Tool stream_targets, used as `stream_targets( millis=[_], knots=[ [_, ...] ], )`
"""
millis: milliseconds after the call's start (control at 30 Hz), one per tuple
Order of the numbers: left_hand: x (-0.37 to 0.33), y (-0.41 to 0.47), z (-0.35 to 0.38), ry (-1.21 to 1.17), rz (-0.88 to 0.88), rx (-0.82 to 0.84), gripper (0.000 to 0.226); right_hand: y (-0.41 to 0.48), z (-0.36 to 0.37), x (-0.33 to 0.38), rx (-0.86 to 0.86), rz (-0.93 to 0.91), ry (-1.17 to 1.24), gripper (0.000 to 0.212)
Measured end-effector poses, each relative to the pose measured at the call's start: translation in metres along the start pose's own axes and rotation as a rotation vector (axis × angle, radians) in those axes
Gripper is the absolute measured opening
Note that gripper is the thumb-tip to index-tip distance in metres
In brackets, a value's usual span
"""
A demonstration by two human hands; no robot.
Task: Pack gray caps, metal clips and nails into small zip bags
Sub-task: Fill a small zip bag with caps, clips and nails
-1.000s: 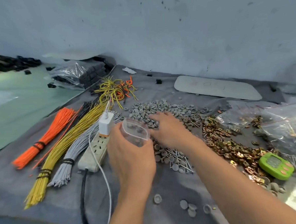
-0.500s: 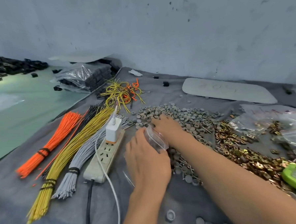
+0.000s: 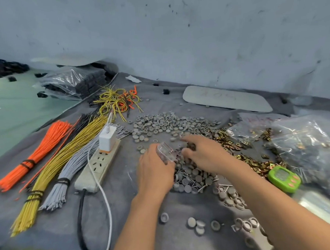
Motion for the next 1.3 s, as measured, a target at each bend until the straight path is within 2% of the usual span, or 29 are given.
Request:
stream_targets(
  millis=[167, 267, 333, 400, 533, 633, 767, 833, 1000, 1133, 1300],
  knots=[
    [-0.013, 0.000, 0.007, -0.072, 0.032, 0.071, 0.026, -0.042, 0.003, -0.024, -0.118, 0.128, 0.161, 0.050],
    [-0.020, -0.001, -0.002, -0.218, -0.042, 0.006, 0.040, -0.069, 0.011, -0.032, -0.207, 0.190, 0.254, 0.055],
    [-0.025, -0.003, -0.012, -0.225, -0.043, -0.045, 0.048, -0.081, 0.014, -0.037, -0.183, 0.201, 0.244, 0.049],
    [-0.028, -0.007, -0.019, -0.179, 0.017, -0.068, 0.052, -0.085, 0.015, -0.039, -0.133, 0.182, 0.188, 0.042],
    [-0.026, -0.021, -0.021, 0.070, 0.156, -0.046, 0.061, -0.077, 0.015, -0.032, -0.115, 0.076, 0.082, 0.023],
    [-0.028, -0.030, -0.015, 0.085, 0.210, 0.077, 0.049, -0.071, 0.016, -0.033, -0.127, 0.098, 0.132, 0.010],
    [-0.027, -0.034, -0.008, 0.027, 0.167, 0.364, 0.029, -0.067, 0.016, -0.046, -0.169, 0.160, 0.253, 0.019],
    [-0.026, -0.034, -0.004, 0.058, 0.188, 0.421, 0.024, -0.068, 0.014, -0.053, -0.205, 0.210, 0.370, 0.019],
    [-0.032, -0.025, 0.004, 0.081, 0.254, 0.319, 0.030, -0.075, 0.014, -0.059, -0.233, 0.254, 0.365, 0.029],
    [-0.037, -0.028, 0.006, 0.043, 0.289, 0.254, 0.050, -0.083, 0.011, -0.060, -0.260, 0.245, 0.397, 0.020],
    [-0.042, -0.037, 0.005, -0.004, 0.408, 0.158, 0.056, -0.090, 0.004, -0.068, -0.319, 0.270, 0.497, 0.012]
  ],
)
Point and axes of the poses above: each hand's wrist, its own y-axis towards the middle knuckle, its own z-axis out of the palm, x = y × z, the point moved 1 cm from there along y, towards the middle knuckle, and after that the axes turned 8 degrees about z, right-handed, at the moved point
